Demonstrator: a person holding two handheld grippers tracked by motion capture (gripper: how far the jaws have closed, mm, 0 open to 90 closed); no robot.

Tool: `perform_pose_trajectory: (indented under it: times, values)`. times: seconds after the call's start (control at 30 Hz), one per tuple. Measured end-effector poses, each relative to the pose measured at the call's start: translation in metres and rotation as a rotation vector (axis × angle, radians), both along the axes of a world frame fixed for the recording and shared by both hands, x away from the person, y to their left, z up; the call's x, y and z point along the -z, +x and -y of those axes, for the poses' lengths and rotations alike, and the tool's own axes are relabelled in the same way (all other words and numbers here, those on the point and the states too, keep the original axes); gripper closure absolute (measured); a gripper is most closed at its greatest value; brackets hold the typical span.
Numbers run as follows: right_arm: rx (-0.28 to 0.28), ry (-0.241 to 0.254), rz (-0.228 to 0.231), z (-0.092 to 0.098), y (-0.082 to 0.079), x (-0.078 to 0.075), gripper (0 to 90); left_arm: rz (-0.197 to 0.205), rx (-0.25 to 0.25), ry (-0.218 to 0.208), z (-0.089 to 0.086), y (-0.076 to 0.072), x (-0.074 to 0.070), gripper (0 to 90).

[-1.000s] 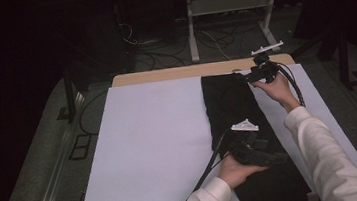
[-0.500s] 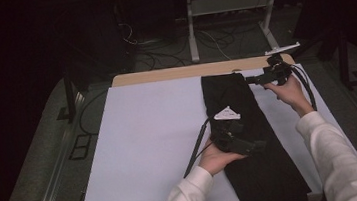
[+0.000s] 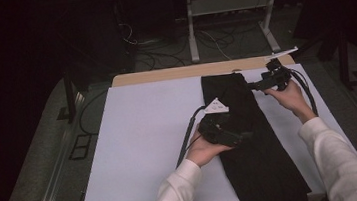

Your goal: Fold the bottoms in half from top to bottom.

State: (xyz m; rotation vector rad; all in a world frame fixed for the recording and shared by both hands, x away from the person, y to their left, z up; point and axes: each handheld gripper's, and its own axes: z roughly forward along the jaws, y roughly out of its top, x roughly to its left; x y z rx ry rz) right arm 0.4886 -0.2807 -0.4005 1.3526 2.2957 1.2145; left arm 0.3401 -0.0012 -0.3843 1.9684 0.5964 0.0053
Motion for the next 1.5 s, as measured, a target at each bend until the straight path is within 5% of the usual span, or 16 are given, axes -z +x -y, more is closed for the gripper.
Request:
perform_pose_trajectory:
  times: [0.67,0.8,1.23,1.5]
  values:
    - [0.007,0.01,0.018,0.007,-0.01,-0.002,0.0,0.042,-0.033,0.045,-0.024,0.035,-0.008,0.0]
    - [0.007,0.011,0.02,0.008,-0.012,0.0,0.0,0.078,-0.028,0.065,-0.028,0.043,-0.005,0.0]
    - [0.002,0.02,0.038,0.01,-0.02,-0.002,0.0,0.054,-0.049,0.041,-0.036,0.061,-0.003,0.0]
    - [0.007,0.022,0.039,0.01,-0.022,-0.001,0.0,0.05,-0.065,0.062,-0.04,0.072,-0.001,0.0]
